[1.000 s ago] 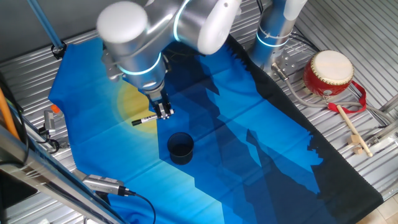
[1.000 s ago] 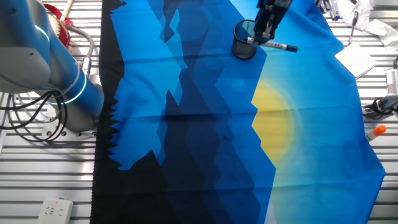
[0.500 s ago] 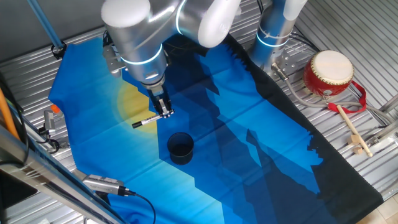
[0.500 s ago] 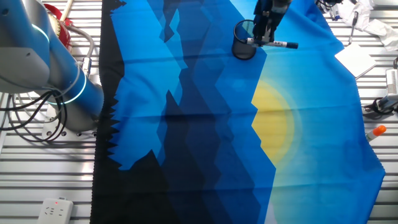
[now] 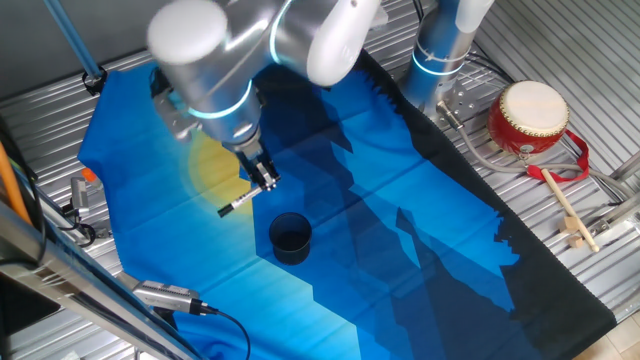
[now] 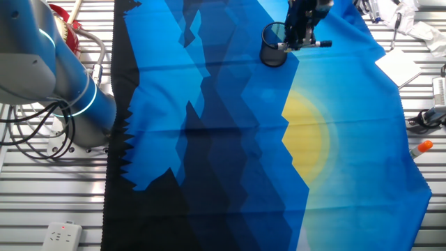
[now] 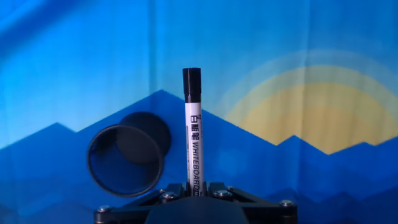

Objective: Put the pen into the pen holder

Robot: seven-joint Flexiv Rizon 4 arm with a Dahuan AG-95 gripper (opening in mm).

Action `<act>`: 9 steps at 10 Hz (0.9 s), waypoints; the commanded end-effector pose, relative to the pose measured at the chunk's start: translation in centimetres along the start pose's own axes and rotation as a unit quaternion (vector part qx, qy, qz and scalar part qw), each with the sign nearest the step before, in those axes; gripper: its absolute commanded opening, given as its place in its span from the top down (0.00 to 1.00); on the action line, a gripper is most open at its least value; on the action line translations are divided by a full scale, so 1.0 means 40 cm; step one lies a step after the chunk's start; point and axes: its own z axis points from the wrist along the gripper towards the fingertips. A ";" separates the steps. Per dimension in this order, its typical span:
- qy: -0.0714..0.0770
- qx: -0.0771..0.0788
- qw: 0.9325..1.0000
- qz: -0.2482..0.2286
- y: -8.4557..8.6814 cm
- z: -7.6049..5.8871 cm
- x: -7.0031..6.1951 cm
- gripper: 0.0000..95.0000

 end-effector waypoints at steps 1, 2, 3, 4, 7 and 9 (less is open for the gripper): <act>-0.006 -0.025 0.999 0.043 0.075 -0.006 -0.006 1.00; -0.007 -0.044 0.998 0.054 0.099 -0.010 -0.003 1.00; -0.005 -0.055 0.997 0.061 0.120 -0.009 0.000 1.00; -0.002 -0.054 0.997 0.061 0.125 -0.004 0.001 1.00; 0.011 -0.083 0.995 0.057 0.129 0.073 0.024 1.00; 0.017 -0.083 0.995 0.052 0.124 0.081 0.033 1.00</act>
